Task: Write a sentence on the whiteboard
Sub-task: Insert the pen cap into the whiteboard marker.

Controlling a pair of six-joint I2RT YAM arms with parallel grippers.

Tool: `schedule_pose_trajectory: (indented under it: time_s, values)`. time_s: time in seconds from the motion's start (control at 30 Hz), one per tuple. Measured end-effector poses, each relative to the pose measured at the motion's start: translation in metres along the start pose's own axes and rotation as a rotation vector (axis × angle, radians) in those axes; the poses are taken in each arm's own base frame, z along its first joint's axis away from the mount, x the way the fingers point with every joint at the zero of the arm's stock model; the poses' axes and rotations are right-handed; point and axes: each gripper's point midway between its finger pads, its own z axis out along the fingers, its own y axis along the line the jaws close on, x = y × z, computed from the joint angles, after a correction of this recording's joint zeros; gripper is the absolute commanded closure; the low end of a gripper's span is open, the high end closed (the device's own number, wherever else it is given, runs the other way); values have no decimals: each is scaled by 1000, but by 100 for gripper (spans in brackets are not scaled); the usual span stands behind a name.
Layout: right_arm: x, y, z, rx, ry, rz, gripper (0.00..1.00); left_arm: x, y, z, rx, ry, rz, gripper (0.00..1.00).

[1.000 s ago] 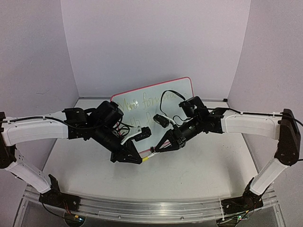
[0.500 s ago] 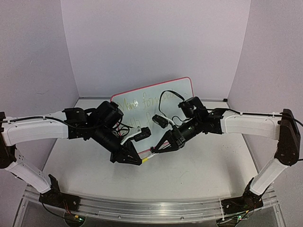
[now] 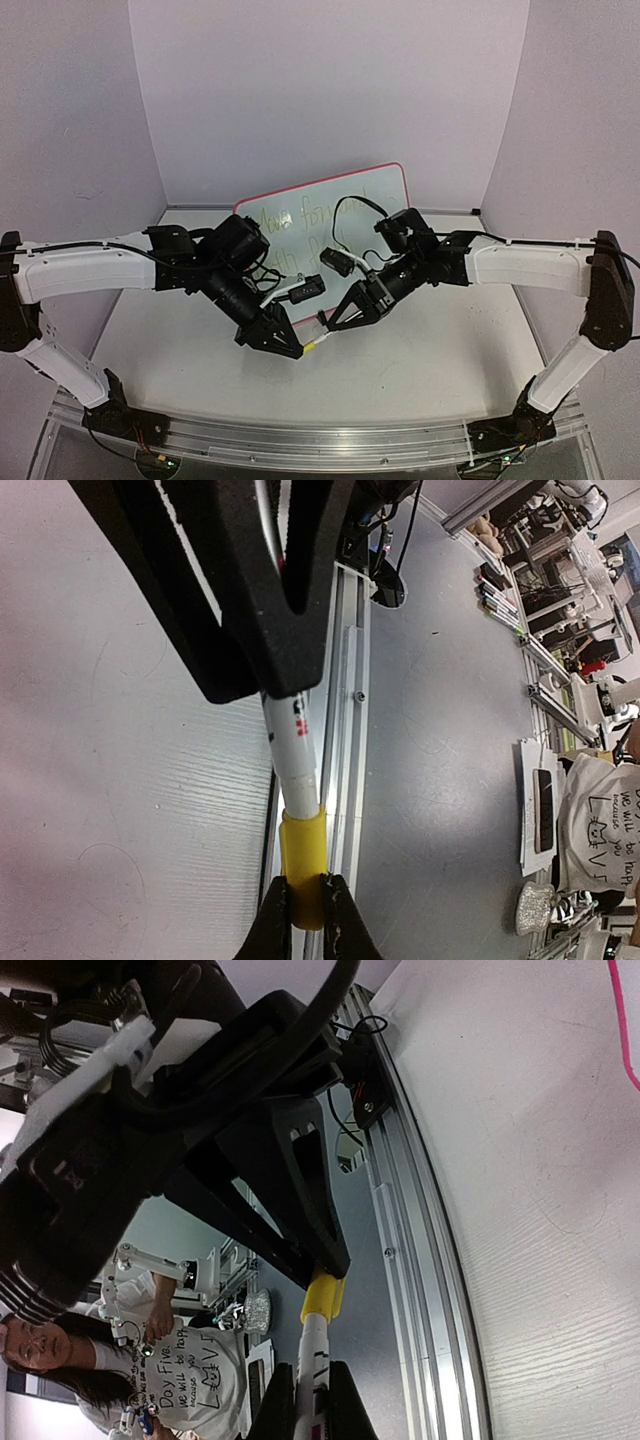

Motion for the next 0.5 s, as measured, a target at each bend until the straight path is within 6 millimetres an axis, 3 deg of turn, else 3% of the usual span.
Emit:
schedule_pose_trajectory:
  time_s: [0.33, 0.4, 0.5]
  values:
    - [6, 8, 1, -53, 25, -57, 100, -2, -11, -1, 57, 17, -33, 100]
    - [6, 9, 1, -58, 24, -70, 100, -3, -12, -3, 52, 23, -31, 95]
    - [4, 8, 1, -55, 19, -84, 100, -2, -10, -4, 28, 33, -20, 81]
